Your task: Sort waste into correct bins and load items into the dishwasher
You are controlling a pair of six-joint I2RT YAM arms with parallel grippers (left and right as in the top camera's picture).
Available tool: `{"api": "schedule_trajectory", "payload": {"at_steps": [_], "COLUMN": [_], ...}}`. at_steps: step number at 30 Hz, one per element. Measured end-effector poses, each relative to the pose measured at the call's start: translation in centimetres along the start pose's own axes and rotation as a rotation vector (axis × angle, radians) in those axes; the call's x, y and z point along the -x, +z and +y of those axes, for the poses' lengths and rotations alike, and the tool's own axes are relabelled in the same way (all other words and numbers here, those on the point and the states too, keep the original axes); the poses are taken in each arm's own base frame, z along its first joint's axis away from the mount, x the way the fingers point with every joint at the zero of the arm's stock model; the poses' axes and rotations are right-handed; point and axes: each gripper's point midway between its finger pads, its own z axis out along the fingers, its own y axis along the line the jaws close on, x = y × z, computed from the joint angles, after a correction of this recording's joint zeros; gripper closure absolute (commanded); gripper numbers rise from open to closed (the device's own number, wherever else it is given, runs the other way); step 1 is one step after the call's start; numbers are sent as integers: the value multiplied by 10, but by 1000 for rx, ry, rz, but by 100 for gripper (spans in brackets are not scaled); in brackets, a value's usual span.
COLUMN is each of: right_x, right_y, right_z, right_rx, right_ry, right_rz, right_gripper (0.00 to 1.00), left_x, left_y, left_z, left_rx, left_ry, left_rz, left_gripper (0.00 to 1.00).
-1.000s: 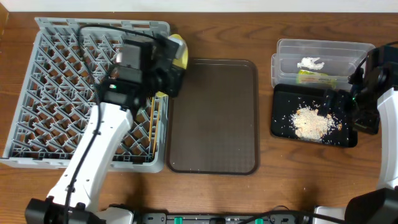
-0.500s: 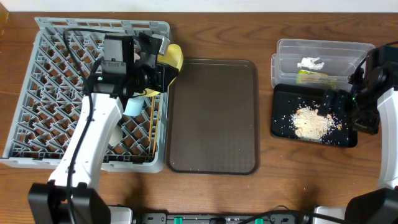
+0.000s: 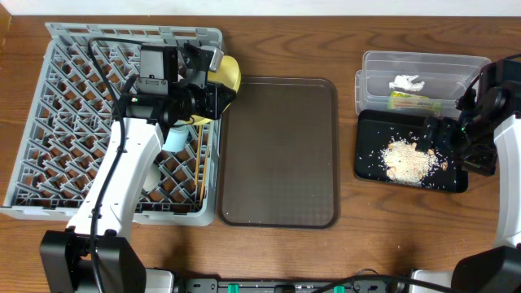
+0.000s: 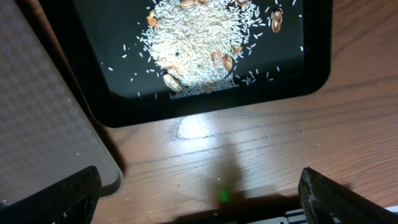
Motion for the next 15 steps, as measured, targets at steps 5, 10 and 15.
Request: {"api": "schedule_trajectory", "payload": {"at_steps": [5,10,15], "right_x": [0,0,0], "right_y": [0,0,0], "right_z": [0,0,0], "right_rx": [0,0,0], "right_ry": [0,0,0], "right_rz": [0,-2,-2], "right_gripper": [1,1,1], "left_x": [8,12,13], "left_y": [0,-1,-2], "left_z": [-4,-6,-6], "left_rx": [-21,-30,-32], "left_ry": [-14,-46,-76], "left_rz": [-31,-46,-50], "left_gripper": [92,92,92]}}
